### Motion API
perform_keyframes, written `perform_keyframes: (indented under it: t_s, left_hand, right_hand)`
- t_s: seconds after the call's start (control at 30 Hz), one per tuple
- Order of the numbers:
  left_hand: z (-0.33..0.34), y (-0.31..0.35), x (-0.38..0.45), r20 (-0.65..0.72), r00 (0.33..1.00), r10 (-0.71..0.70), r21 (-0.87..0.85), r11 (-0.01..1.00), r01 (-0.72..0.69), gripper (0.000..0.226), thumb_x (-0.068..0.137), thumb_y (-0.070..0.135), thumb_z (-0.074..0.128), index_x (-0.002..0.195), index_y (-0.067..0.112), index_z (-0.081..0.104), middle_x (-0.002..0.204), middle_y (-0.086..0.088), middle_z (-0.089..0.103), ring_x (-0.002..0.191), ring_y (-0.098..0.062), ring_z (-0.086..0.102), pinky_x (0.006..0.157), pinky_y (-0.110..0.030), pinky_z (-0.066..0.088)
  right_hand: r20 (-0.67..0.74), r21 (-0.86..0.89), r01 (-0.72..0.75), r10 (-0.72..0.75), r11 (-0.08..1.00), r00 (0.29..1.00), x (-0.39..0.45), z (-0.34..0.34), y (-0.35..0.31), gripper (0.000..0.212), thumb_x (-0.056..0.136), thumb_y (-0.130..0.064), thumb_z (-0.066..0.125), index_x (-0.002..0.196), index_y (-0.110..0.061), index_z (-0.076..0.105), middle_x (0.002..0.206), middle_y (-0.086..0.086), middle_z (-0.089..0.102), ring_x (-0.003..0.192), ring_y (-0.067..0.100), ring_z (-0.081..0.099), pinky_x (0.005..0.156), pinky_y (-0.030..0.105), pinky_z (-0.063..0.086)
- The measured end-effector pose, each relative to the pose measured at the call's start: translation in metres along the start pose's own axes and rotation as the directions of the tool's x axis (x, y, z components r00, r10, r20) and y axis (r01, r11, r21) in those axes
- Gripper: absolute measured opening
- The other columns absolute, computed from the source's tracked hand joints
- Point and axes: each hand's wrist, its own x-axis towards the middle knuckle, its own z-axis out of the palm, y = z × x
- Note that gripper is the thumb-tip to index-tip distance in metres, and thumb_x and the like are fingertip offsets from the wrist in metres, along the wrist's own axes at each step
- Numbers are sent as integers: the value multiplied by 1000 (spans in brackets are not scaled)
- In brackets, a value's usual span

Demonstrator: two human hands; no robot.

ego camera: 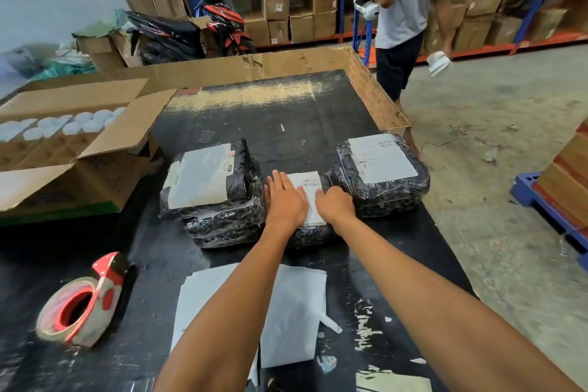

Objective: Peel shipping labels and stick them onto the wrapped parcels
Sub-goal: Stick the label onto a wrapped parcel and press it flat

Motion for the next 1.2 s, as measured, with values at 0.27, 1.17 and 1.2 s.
perform_keyframes:
  t_s: [0.27,1.17,1.2]
  left_hand:
    - [-2,-7,-1,-69,997,-25,-203,979,11,61,108,27,26,158,-4,7,168,-18,4,156,-29,1,127,-41,6]
    - [-63,102,41,-112,981,160,-94,981,-171,78,97,56,13,158,9,23,166,-13,21,153,-34,18,120,-57,20]
    - [-58,104,42,-87,980,181,-103,976,-190,74,100,55,14,159,11,22,167,-12,18,154,-32,15,122,-55,18]
  right_hand:
    - [-4,200,-12,13,980,1000,-11,0,1,54,97,-49,52,140,-18,46,137,15,57,124,37,54,98,39,44]
    - [-231,438,282,-197,853,953,6,-143,-41,48,97,-49,60,133,-17,58,120,4,61,110,25,55,98,39,47]
    - [-233,470,266,-173,842,957,12,-153,-34,52,98,-48,60,137,-15,56,124,4,60,113,24,54,101,39,45]
